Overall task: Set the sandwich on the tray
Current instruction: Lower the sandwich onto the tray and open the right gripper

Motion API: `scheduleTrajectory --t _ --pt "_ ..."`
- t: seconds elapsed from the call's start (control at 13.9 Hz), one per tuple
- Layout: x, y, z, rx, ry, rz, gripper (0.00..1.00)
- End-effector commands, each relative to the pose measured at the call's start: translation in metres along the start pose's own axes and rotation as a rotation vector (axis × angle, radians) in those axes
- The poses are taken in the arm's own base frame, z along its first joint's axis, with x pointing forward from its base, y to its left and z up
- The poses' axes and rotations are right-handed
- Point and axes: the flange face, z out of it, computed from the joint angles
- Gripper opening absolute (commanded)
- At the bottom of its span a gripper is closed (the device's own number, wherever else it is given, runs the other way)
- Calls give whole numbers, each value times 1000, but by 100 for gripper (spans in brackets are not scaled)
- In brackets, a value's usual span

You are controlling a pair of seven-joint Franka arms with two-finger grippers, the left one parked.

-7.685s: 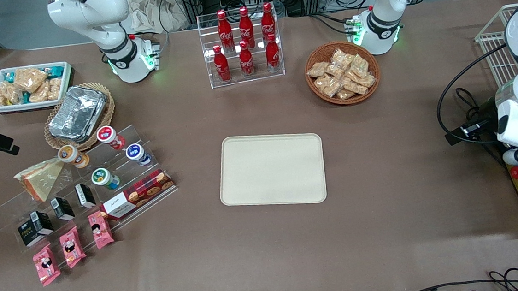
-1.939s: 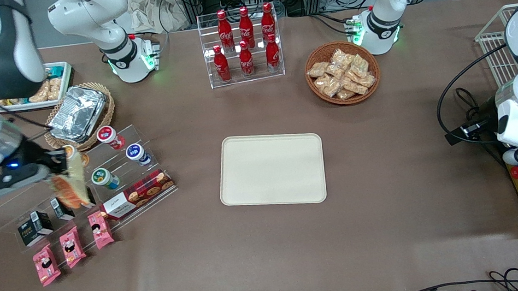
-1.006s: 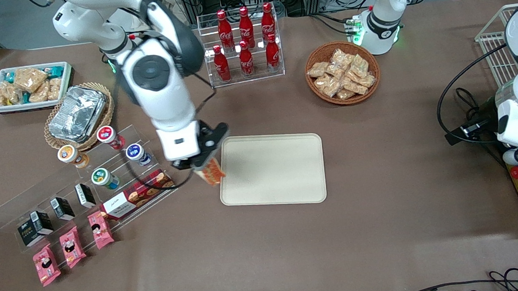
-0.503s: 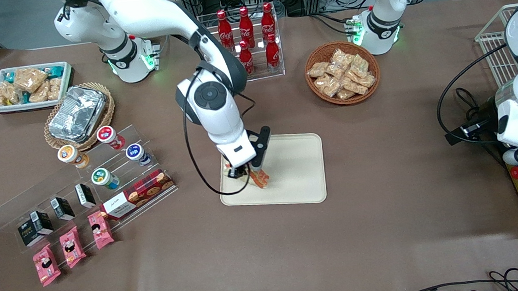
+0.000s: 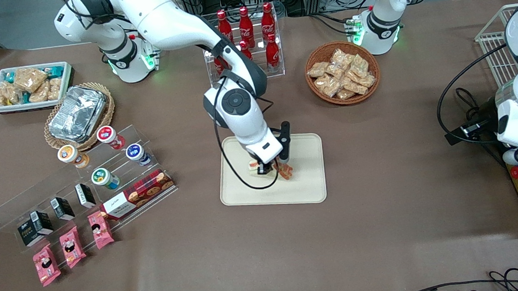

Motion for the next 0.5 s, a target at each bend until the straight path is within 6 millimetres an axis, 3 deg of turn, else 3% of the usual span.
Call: scheduleTrajectory --t 0.0,0.43 --pt "8 4 19 -21 38 -102 8" --pt "8 2 34 -26 39 -354 8"
